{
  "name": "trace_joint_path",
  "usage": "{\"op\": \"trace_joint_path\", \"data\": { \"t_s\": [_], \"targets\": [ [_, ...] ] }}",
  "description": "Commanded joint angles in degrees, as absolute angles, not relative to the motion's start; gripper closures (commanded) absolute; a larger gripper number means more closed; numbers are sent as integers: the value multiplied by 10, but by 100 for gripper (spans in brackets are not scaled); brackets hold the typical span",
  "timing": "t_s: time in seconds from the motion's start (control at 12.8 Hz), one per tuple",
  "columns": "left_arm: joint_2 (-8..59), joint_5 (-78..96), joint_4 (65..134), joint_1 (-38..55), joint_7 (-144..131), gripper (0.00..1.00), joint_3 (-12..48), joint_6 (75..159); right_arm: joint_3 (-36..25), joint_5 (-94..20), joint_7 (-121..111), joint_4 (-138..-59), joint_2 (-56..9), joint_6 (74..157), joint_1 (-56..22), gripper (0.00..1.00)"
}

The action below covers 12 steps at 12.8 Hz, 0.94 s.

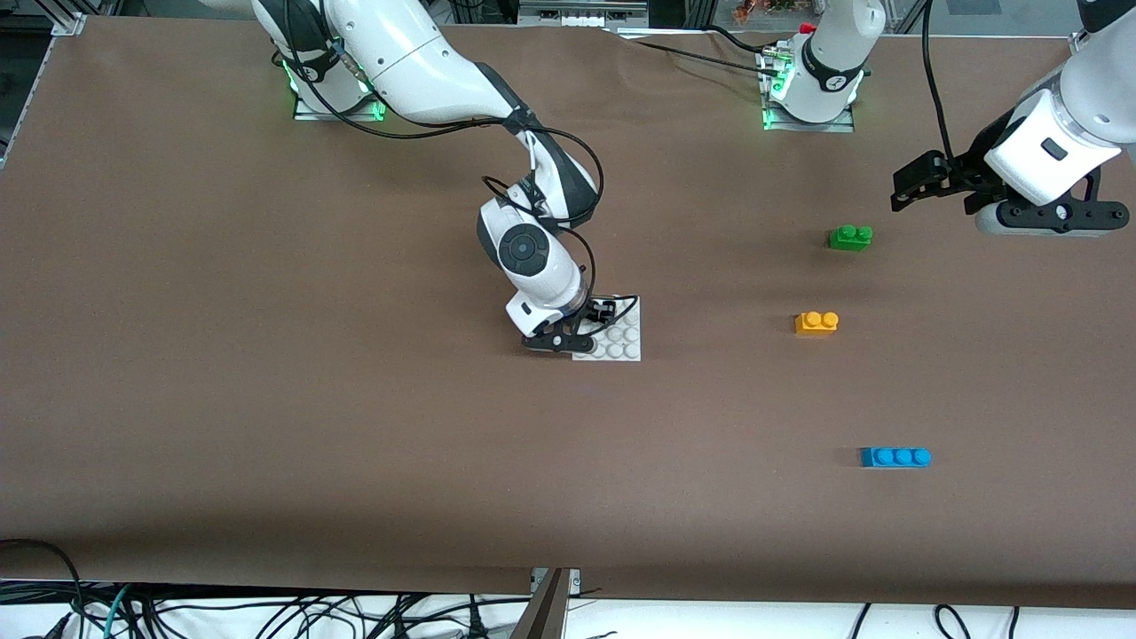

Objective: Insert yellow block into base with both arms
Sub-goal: 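Slide the white base plate with the right gripper toward the table middle, then grasp the yellow block with the left gripper while the right gripper releases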

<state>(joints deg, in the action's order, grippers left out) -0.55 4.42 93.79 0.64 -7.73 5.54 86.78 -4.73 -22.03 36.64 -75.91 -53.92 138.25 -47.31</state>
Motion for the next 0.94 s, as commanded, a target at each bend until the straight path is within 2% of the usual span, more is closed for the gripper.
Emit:
{"op": "trace_joint_path", "data": {
  "t_s": [0.0,0.08,0.16,0.86],
  "targets": [
    [2,27,922,0,-79,0,60,859,-47,-230,381,-726,-590,1408,-488,24],
    [4,24,921,-3,-78,0,59,863,-47,-230,380,-726,-590,1409,-488,9],
    [12,21,923,-4,-79,0,58,873,-47,-229,379,-726,-589,1408,-488,1],
    [91,-57,945,-14,-73,0,59,918,-50,-230,375,-711,-580,1399,-482,1]
  ]
}}
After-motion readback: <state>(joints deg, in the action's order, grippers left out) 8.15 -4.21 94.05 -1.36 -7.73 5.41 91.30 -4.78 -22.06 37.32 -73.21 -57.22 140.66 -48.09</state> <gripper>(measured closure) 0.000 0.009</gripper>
